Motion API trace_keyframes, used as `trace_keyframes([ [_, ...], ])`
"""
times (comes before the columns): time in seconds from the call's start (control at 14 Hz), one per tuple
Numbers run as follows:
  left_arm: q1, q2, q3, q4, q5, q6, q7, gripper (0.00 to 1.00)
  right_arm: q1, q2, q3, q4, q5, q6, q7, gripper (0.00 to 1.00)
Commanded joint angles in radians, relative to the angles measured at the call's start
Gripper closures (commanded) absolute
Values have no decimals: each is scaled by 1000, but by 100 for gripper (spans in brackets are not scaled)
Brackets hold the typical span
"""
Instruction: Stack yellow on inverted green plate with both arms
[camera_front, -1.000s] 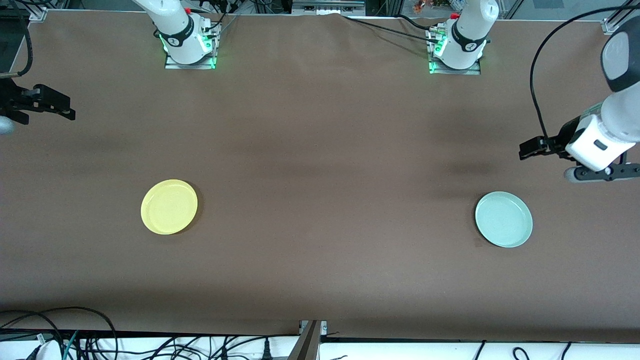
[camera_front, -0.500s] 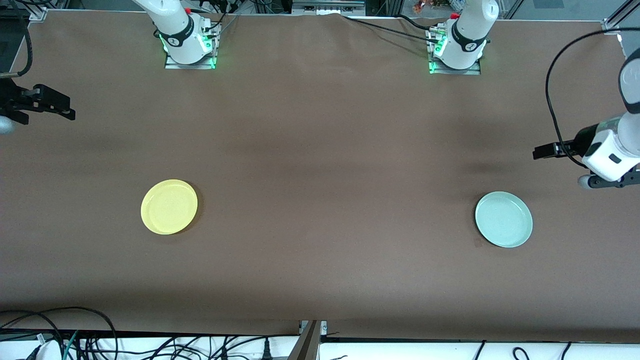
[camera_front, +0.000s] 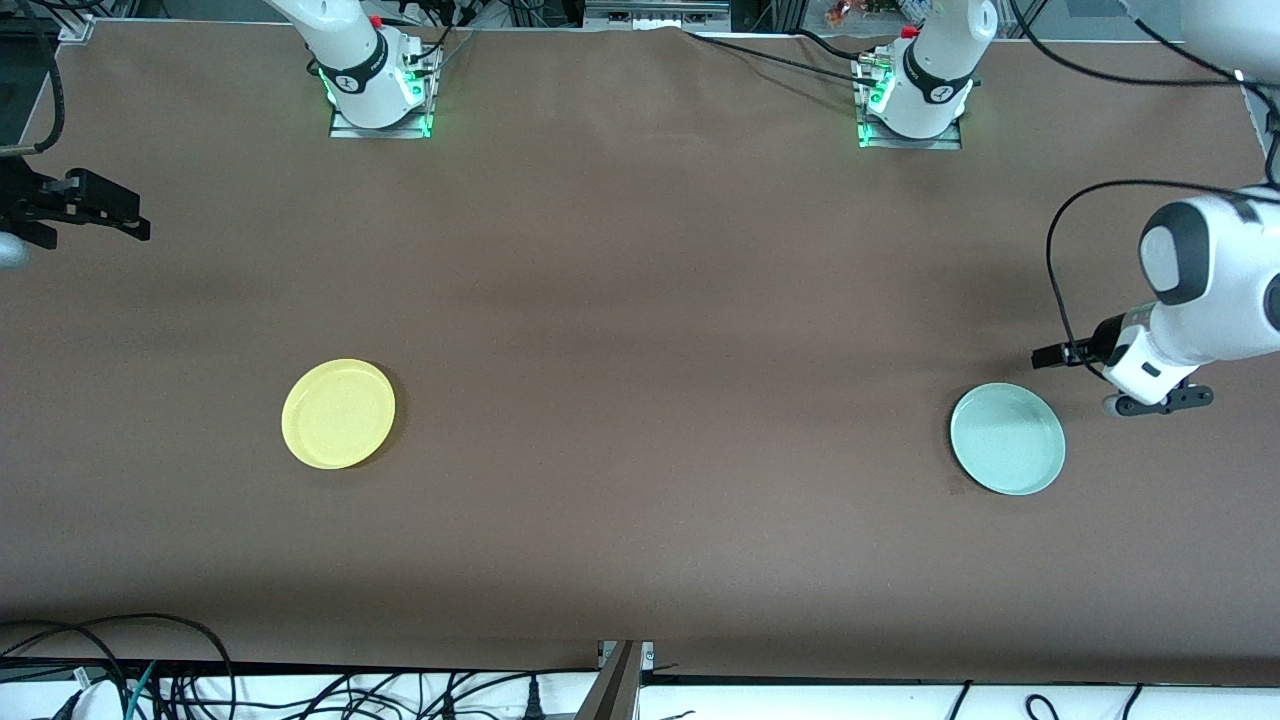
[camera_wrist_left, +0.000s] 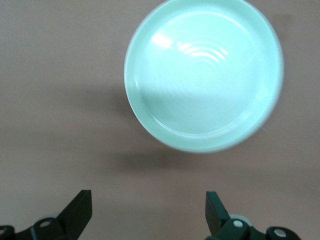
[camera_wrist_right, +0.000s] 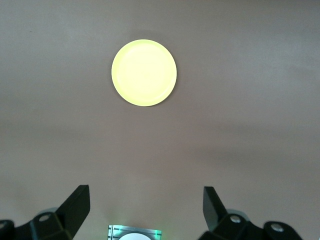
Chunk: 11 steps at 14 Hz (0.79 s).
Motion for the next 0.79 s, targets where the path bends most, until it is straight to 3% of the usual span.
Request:
trace_keyframes([
  [0.0, 54, 109, -10, 27, 15, 116, 34, 0, -5, 18, 2, 10, 4, -6, -5, 0],
  [0.5, 64, 244, -10, 166, 6, 167, 69, 0, -3, 75, 2, 7, -39, 9, 4, 0],
  [0.57, 64, 259, -10, 187, 5, 167, 71, 4, -8, 78, 2, -1, -39, 6, 4, 0],
  [0.71, 62, 282, -14, 203, 7, 168, 71, 25, -16, 119, 1, -1, -38, 14, 0, 0],
])
